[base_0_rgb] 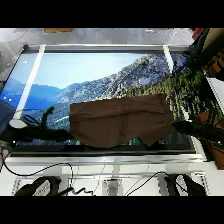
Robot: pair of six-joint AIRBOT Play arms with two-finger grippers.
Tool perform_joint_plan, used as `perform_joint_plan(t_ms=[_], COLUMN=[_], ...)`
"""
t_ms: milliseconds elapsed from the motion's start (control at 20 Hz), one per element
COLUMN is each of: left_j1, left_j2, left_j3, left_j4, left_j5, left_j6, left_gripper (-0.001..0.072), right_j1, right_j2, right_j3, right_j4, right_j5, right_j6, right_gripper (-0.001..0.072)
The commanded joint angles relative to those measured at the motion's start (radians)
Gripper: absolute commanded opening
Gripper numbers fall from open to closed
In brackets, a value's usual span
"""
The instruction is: Fold the clothes and pants, and hang the long-sleeved shirts on hangers.
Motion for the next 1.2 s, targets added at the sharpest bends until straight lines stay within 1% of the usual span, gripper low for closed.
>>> perform_joint_plan(t_ms=[0,50,150,250,300,350,450,550,600,650,750,900,1050,1100,1150], left_j1=[0.004,0.012,0.043,0.053,0.046,0.029,-0.024,-0.084,-0.108,-0.130,-0.154,-0.160,-0.160,-0.160,-0.160], left_j2=[0.058,0.072,0.096,0.095,0.086,0.072,0.018,-0.053,-0.089,-0.127,-0.196,-0.284,-0.340,-0.349,-0.351], left_j3=[0.144,0.178,0.221,0.220,0.214,0.208,0.204,0.204,0.204,0.204,0.204,0.204,0.205,0.205,0.205], left_j4=[-0.089,-0.089,-0.090,-0.085,-0.088,-0.089,-0.090,-0.100,-0.117,-0.140,-0.153,-0.188,-0.195,-0.193,-0.194], left_j5=[0.003,0.026,0.121,0.247,0.295,0.345,0.460,0.574,0.623,0.666,0.720,0.731,0.734,0.734,0.734], left_j6=[0.012,0.012,0.010,-0.047,-0.055,-0.060,-0.061,-0.061,-0.061,-0.061,-0.061,-0.060,-0.060,-0.060,-0.060], left_gripper=[0.0012,0.0012,0.0011,0.0011,0.0011,0.0011,0.0011,0.0011,0.0011,0.0011,0.0011,0.0012,0.0012,0.0044,0.0221], right_j1=[0.001,0.001,0.002,0.031,0.061,0.112,0.243,0.379,0.425,0.456,0.468,0.466,0.466,0.466,0.466], right_j2=[0.001,0.001,0.000,-0.002,-0.008,-0.024,-0.081,-0.176,-0.231,-0.297,-0.440,-0.628,-0.729,-0.742,-0.745], right_j3=[0.000,0.000,0.000,0.000,0.000,0.000,0.000,0.007,0.024,0.057,0.152,0.294,0.370,0.373,0.372], right_j4=[0.124,0.179,0.270,0.286,0.287,0.287,0.286,0.287,0.288,0.287,0.287,0.286,0.286,0.282,0.262], right_j5=[-0.043,-0.085,-0.206,-0.378,-0.462,-0.547,-0.724,-0.946,-1.035,-1.088,-1.089,-1.068,-1.040,-1.030,-1.016], right_j6=[0.005,0.008,0.039,0.110,0.139,0.158,0.160,0.161,0.164,0.165,0.165,0.165,0.164,0.160,0.158], right_gripper=[0.0011,0.0011,0.0011,0.0011,0.0011,0.0010,0.0011,0.0011,0.0010,0.0010,0.0010,0.0011,0.0012,0.0048,0.0289])
